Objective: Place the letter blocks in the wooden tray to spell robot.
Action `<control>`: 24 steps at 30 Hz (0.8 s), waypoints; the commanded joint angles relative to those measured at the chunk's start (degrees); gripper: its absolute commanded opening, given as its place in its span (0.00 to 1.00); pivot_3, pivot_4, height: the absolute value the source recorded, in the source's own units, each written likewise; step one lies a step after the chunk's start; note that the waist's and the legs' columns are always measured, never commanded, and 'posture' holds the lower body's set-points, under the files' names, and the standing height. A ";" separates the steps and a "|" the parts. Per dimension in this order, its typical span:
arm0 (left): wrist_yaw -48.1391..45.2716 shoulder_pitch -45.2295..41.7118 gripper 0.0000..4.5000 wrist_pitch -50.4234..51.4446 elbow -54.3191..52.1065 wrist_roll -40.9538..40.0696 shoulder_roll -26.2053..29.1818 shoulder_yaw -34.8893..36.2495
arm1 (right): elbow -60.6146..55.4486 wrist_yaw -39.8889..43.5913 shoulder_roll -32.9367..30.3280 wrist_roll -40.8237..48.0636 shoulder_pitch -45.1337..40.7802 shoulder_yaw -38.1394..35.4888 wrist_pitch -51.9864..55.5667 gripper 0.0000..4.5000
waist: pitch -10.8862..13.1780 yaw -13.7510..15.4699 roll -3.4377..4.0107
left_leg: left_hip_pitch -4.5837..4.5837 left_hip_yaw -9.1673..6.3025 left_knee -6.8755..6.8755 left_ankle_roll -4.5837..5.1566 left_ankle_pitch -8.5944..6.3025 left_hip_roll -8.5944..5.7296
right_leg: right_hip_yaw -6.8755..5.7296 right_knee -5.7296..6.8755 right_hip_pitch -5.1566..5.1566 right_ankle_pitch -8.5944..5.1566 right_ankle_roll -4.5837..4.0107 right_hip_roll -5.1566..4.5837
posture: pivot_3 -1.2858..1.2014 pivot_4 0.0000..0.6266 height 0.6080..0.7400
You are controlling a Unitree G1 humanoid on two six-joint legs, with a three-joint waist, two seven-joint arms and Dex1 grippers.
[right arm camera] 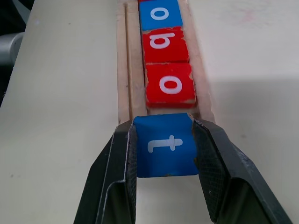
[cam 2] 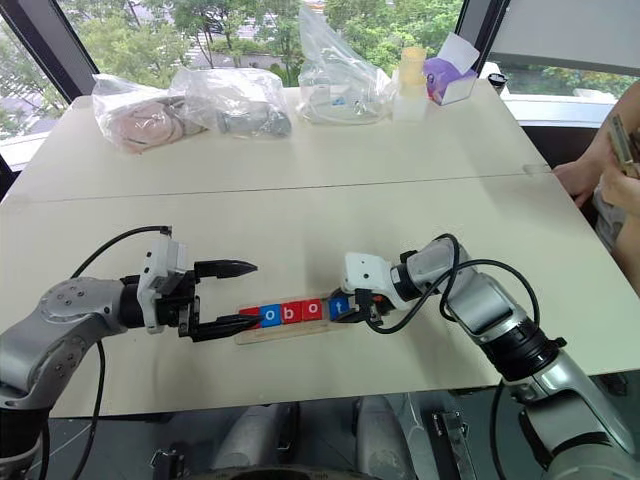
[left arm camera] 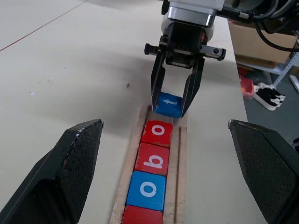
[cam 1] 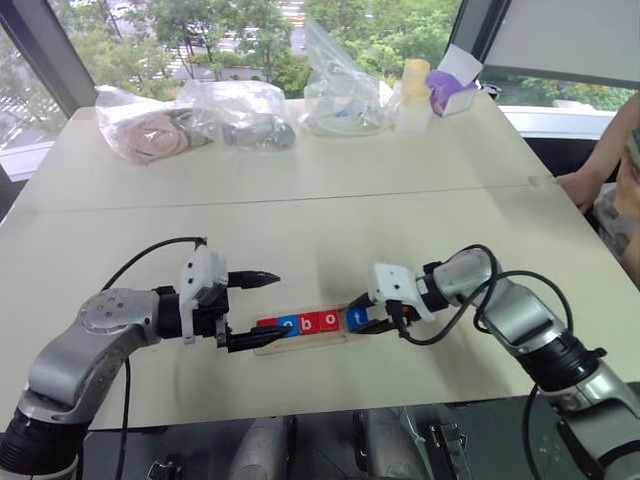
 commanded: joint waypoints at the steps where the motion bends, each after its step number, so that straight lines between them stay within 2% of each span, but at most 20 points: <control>1: 0.38 0.07 1.00 -0.44 -1.88 -0.48 0.23 0.75 | -0.49 0.12 0.94 -0.03 -1.54 -0.57 -0.11 0.26 | 0.00 0.00 0.00 | 0.00 0.00 0.00 0.00 0.00 0.00 | 0.00 0.00 0.00 0.02 0.04 0.00 | 0.52 0.24 1.00; 16: 2.93 0.57 1.00 -0.06 -2.59 -1.05 -0.40 1.23 | 0.57 -0.49 4.22 -1.71 -1.88 0.78 -0.31 0.26 | 0.00 0.03 0.00 | 0.00 0.00 0.01 -0.03 0.02 0.00 | 0.00 0.04 -0.01 0.04 0.06 0.00 | 0.52 0.24 1.00; 24: 3.57 0.44 1.00 -0.07 -2.60 -1.27 -0.71 0.94 | -2.16 0.71 1.96 0.08 -2.20 -1.47 2.61 0.26 | 0.00 0.04 0.00 | 0.00 0.00 0.01 -0.03 0.02 0.00 | 0.00 0.05 -0.01 0.05 0.07 0.00 | 0.52 0.24 1.00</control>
